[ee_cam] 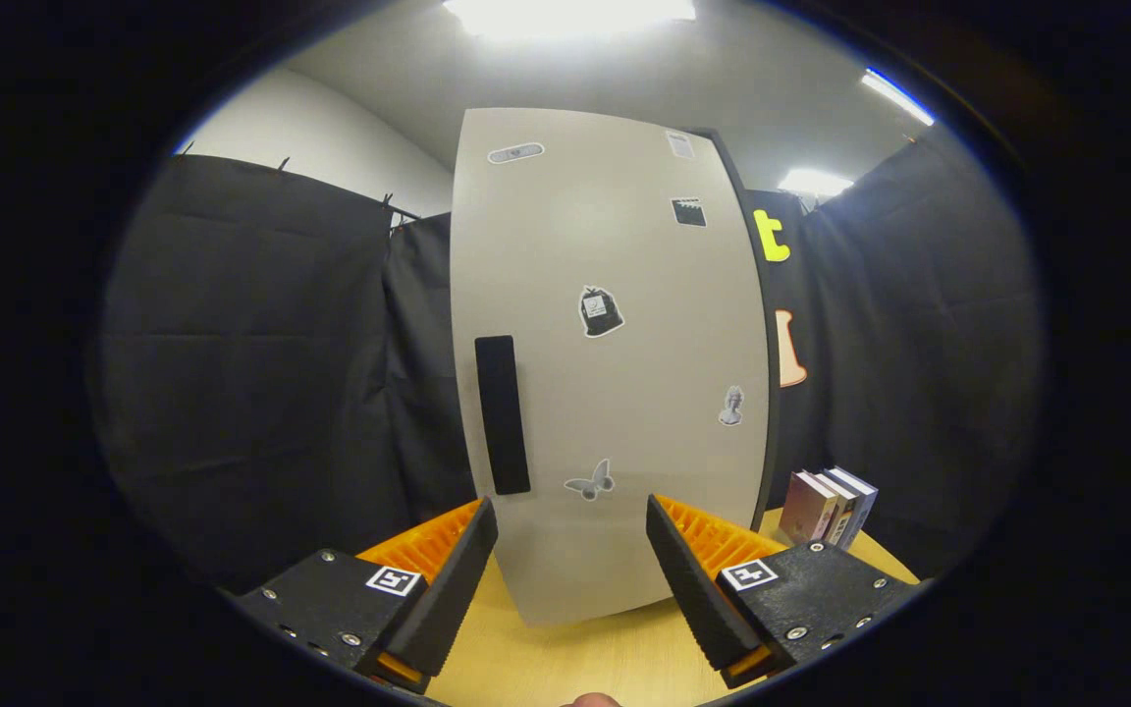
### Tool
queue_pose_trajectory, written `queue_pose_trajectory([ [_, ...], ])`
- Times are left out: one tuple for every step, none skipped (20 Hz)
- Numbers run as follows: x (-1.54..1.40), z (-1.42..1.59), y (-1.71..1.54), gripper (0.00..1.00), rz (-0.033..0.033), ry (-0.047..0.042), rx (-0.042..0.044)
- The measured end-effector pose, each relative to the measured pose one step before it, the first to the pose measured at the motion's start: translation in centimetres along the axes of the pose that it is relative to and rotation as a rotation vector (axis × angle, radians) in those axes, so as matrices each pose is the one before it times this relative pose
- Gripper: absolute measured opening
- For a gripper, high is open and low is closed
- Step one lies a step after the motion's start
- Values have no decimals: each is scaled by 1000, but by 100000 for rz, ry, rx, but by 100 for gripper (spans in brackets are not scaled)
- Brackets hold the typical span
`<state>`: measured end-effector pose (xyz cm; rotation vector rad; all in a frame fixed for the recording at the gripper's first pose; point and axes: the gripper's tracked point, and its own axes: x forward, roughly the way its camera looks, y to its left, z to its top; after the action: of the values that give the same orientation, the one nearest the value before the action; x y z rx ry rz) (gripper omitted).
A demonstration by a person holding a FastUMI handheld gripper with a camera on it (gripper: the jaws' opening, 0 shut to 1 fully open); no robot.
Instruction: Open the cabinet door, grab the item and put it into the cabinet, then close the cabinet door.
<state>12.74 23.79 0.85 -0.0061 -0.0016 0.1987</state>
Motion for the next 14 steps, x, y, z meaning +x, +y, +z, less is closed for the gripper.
queue_pose_trajectory([
  [94,247,164,95,142,-570,-692],
  [121,251,324,95,608,-1163,47],
  [78,110,156,95,150,-849,250],
  [136,11,157,96,349,-30,202],
  [272,-223,413,95,768,791,68],
  [227,-182,285,95,521,1108,-373],
  [198,-54,73,95,441,704,-333],
  [112,25,153,95,476,150,-107],
  [113,46,174,95,199,-140,-60],
  [66,189,149,95,299,-240,38],
  [111,122,98,95,332,-191,-185],
  [9,157,49,95,131,-261,-318],
  [-27,164,-134,95,-301,-619,-293],
  [-115,214,-88,95,-526,-502,18],
])
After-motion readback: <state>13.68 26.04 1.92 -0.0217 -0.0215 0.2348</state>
